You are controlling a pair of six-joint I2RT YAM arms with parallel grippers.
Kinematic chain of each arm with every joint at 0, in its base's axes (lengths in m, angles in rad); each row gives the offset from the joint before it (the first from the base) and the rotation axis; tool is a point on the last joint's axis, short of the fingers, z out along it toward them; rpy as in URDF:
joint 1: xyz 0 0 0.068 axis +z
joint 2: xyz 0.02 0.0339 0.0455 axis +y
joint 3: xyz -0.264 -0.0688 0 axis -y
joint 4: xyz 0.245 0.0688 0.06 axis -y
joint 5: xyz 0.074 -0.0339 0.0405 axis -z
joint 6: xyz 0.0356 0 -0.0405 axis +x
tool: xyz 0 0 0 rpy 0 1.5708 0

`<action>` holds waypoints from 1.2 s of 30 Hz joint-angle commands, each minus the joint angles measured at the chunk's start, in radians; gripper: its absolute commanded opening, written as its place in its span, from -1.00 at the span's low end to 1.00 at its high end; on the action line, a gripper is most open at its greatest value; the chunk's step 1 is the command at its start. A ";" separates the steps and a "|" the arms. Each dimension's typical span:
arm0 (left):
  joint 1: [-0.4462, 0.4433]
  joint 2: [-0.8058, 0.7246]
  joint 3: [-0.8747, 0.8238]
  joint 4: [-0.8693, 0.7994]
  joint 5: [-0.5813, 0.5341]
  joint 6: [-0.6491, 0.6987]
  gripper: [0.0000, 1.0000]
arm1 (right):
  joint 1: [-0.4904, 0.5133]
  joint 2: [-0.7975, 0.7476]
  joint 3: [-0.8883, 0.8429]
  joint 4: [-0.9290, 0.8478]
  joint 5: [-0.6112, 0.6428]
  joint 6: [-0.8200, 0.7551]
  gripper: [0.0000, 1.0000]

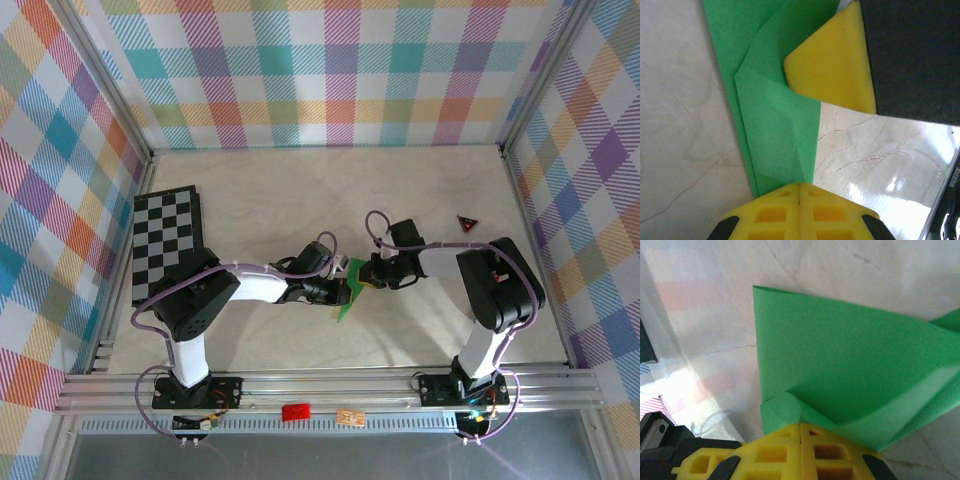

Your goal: Fold a paper plane with a square sheet of paper (pick it up from the middle)

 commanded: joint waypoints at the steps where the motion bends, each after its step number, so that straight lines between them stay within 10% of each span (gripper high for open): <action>1: 0.006 0.073 -0.057 -0.245 -0.054 0.024 -1.00 | -0.045 0.025 0.021 -0.041 0.094 -0.019 -0.87; 20: 0.007 0.070 -0.062 -0.229 -0.044 0.024 -1.00 | -0.221 0.051 0.080 -0.015 0.086 0.028 -0.85; 36: 0.007 0.057 -0.041 -0.220 -0.046 0.000 -1.00 | -0.088 -0.060 -0.012 0.129 -0.113 0.080 -0.79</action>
